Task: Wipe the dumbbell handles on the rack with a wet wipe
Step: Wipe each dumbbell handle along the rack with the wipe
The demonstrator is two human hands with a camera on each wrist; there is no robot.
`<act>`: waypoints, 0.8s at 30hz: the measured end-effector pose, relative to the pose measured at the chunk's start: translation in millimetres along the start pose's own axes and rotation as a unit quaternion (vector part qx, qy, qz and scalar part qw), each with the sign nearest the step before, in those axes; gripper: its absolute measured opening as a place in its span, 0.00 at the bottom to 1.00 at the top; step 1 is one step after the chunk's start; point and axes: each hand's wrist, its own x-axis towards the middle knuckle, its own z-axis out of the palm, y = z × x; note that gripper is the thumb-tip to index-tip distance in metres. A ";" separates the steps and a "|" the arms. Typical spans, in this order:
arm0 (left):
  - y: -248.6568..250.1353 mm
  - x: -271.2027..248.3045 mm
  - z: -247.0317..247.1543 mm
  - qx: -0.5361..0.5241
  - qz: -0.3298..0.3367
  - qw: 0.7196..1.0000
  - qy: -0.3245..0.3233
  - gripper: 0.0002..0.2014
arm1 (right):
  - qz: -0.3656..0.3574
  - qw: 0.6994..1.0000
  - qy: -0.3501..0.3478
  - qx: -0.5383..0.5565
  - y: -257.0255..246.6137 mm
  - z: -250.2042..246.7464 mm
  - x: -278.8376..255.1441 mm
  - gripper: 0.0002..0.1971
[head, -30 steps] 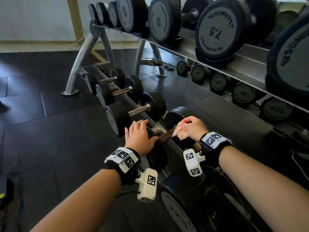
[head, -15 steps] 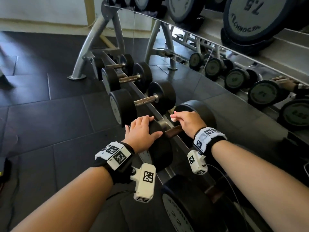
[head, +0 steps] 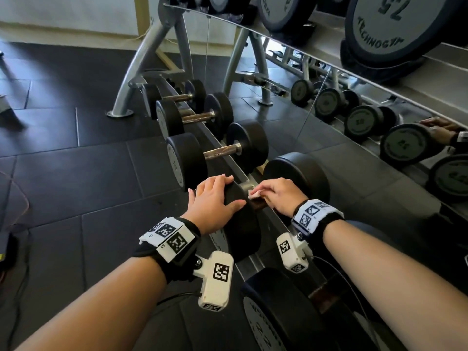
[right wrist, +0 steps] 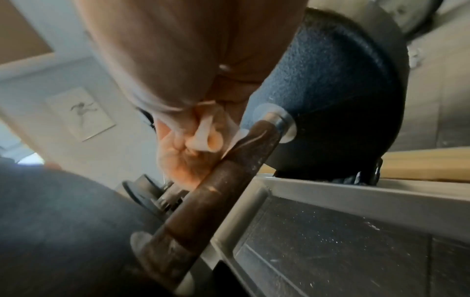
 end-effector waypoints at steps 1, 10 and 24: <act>0.1 -0.2 -0.7 -0.001 0.000 1.000 -0.002 0.34 | -0.001 1.000 0.021 0.019 -1.2 -3.1 0.8 0.11; 0.2 -1.3 -0.6 -0.007 -0.001 1.000 -0.006 0.34 | 0.027 0.983 0.038 -0.179 5.2 7.9 -6.8 0.15; 4.8 -3.7 -2.9 -0.012 -0.005 1.000 -0.009 0.33 | 0.036 0.981 0.016 -0.188 5.9 5.5 -4.4 0.15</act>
